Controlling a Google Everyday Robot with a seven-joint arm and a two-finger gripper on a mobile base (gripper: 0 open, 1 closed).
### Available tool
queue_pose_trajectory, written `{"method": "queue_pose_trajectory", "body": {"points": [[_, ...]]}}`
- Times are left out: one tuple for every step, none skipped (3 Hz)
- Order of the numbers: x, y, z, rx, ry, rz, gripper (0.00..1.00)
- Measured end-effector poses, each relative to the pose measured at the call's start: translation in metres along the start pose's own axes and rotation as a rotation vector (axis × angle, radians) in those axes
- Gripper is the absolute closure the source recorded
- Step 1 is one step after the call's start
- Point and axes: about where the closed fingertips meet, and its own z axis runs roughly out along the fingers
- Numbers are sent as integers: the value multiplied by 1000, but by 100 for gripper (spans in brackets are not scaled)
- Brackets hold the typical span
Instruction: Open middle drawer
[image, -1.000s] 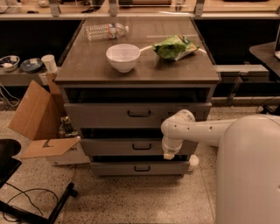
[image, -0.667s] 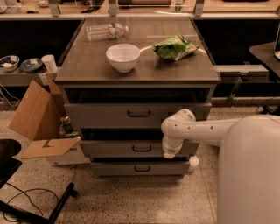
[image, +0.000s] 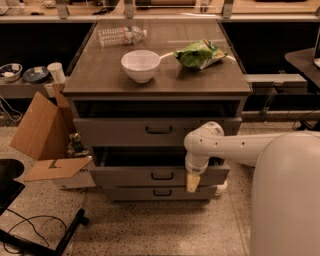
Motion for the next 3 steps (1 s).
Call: {"method": "queue_pose_trajectory", "body": {"points": [[-1, 1, 0, 0, -5, 2, 0], [-2, 0, 4, 16, -22, 11, 0], [-2, -4, 3, 38, -32, 15, 0]]}}
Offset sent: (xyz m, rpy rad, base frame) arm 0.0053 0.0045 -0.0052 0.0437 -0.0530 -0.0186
